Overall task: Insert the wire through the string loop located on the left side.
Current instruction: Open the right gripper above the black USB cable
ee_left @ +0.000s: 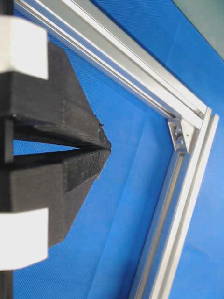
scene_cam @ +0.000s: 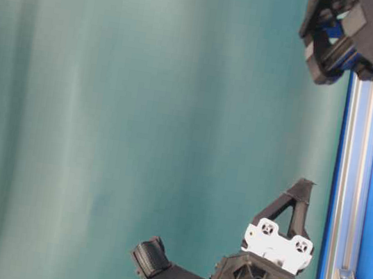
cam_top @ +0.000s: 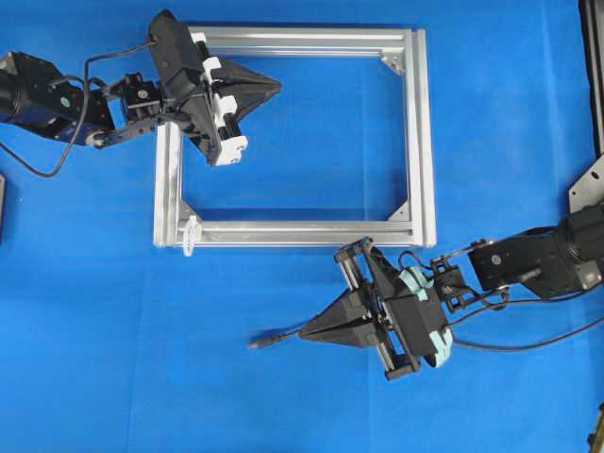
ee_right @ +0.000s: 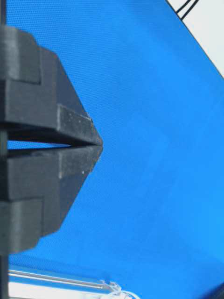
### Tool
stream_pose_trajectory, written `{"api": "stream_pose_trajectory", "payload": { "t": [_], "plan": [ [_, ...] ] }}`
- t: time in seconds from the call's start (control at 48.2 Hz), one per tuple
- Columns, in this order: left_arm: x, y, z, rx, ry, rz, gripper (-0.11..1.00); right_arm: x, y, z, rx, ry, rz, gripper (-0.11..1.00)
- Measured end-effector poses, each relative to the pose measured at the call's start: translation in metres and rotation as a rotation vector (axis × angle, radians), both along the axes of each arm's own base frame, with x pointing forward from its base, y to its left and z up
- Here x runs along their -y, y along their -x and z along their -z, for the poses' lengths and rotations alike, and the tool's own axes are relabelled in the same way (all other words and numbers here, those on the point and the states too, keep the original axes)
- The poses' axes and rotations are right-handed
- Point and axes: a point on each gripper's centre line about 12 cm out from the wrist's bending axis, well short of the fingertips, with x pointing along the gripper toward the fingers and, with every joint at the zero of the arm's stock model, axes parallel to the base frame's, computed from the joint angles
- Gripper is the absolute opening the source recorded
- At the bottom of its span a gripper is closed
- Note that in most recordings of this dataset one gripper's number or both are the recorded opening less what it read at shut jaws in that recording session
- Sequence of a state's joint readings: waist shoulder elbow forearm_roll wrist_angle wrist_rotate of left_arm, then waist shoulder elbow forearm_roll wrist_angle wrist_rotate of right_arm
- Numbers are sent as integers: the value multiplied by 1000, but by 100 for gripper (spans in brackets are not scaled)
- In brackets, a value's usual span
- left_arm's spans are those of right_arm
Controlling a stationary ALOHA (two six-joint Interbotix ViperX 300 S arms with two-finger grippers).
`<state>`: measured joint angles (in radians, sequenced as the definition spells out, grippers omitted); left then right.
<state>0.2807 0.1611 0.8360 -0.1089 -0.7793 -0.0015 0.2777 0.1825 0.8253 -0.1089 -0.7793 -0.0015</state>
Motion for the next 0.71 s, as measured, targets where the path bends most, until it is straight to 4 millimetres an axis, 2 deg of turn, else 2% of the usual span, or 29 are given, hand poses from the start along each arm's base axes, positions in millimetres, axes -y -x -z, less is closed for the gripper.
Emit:
{"api": "stream_pose_trajectory", "payload": {
  "t": [0.166, 0.54, 0.602, 0.706],
  "plan": [
    [2, 1, -6, -12, -3, 16, 0, -1, 1, -7, -8, -13, 2, -2],
    [2, 1, -6, -12, 4, 16, 0, -1, 1, -4, -54, -35, 14, -1],
    [2, 1, -6, -14, 5, 16, 0, -1, 1, -3, -63, -33, 15, 4],
    [2, 1, -6, -14, 5, 16, 0, 0, 1, -2, -79, -37, 20, 27]
  ]
}}
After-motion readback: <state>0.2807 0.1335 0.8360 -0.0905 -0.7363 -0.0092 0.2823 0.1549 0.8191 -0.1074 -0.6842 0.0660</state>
